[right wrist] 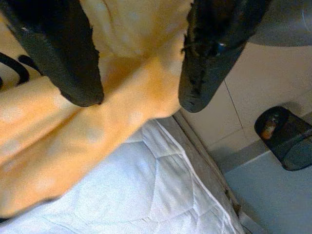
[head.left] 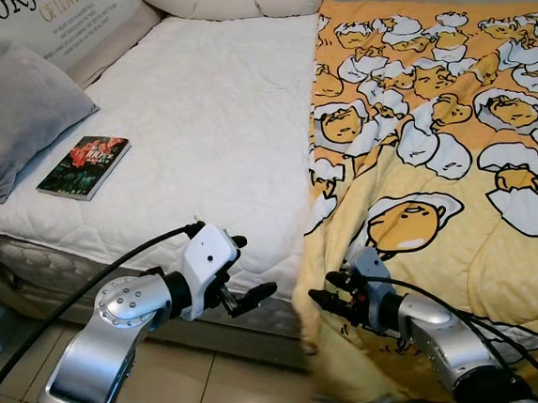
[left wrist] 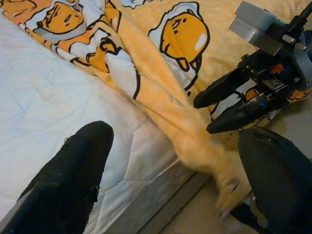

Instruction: Clean up the room

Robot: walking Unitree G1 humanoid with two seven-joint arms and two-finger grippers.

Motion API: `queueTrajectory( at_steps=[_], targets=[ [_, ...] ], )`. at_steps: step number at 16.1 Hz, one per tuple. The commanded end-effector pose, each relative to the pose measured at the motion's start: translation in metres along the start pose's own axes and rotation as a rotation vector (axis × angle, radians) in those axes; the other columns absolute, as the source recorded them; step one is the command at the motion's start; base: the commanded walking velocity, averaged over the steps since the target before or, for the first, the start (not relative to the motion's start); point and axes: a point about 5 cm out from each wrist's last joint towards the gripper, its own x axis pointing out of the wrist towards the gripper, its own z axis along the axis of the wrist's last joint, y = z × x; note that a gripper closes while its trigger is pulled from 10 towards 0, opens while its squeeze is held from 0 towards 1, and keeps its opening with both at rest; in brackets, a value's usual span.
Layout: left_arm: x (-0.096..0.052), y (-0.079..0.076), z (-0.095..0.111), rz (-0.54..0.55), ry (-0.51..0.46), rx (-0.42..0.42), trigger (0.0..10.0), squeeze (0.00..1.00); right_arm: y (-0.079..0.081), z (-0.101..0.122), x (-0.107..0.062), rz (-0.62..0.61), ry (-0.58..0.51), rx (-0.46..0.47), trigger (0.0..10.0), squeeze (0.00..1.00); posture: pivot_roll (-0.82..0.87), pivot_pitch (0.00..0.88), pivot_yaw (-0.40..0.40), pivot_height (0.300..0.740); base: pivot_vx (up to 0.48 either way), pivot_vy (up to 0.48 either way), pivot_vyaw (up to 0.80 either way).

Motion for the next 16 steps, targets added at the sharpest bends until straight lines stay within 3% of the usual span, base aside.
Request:
queueTrajectory(
  at_steps=[1, 4, 6, 9, 11, 13, 14, 15, 16],
  targets=[
    [0.002, 0.001, 0.002, 0.002, -0.005, 0.018, 10.0, 0.00, 0.001, 0.006, 0.004, 0.022, -0.040, 0.012, 10.0, 1.00, -0.01, 0.000, 0.014, 0.740, 0.000, 0.000, 0.00],
    [0.002, 0.002, 0.000, 0.016, -0.001, 0.013, 10.0, 0.00, 0.007, 0.012, 0.008, 0.111, -0.138, 0.126, 10.0, 1.00, -0.02, 0.000, 0.010, 0.740, 0.000, 0.000, 0.00],
    [0.001, 0.007, -0.003, 0.074, -0.006, -0.002, 10.0, 0.00, -0.008, 0.014, -0.002, 0.037, -0.199, 0.186, 10.0, 1.00, -0.02, 0.000, 0.002, 0.740, 0.000, 0.000, 0.00],
    [-0.002, 0.009, -0.007, 0.153, -0.020, -0.045, 10.0, 0.00, -0.009, 0.010, -0.017, -0.012, -0.205, 0.152, 10.0, 1.00, -0.01, 0.000, -0.004, 0.740, 0.000, 0.000, 0.00],
    [-0.008, 0.012, -0.022, 0.312, -0.004, -0.125, 10.0, 0.00, -0.016, -0.015, -0.030, -0.280, -0.041, 0.012, 10.0, 1.00, -0.01, 0.000, -0.013, 0.740, 0.000, 0.000, 0.00],
    [-0.013, 0.019, -0.030, 0.490, -0.028, -0.168, 10.0, 0.00, -0.025, -0.010, -0.038, -0.533, -0.163, 0.125, 10.0, 1.00, -0.01, 0.000, -0.016, 0.740, 0.000, 0.000, 0.00],
    [-0.015, 0.020, -0.033, 0.547, -0.037, -0.175, 10.0, 0.00, -0.023, 0.000, -0.041, -0.579, -0.240, 0.152, 10.0, 1.00, -0.02, 0.000, -0.016, 0.740, 0.000, 0.000, 0.00],
    [-0.017, 0.020, -0.034, 0.578, -0.041, -0.185, 10.0, 0.00, -0.022, 0.007, -0.043, -0.605, -0.274, 0.148, 10.0, 0.07, -0.02, 0.000, -0.015, 0.740, 0.000, 0.000, 0.00],
    [-0.018, 0.020, -0.035, 0.630, -0.056, -0.221, 10.0, 0.00, -0.018, 0.019, -0.043, -0.634, -0.321, 0.152, 10.0, 0.00, -0.02, 0.000, -0.012, 0.740, 0.000, 0.000, 0.00]
  ],
)
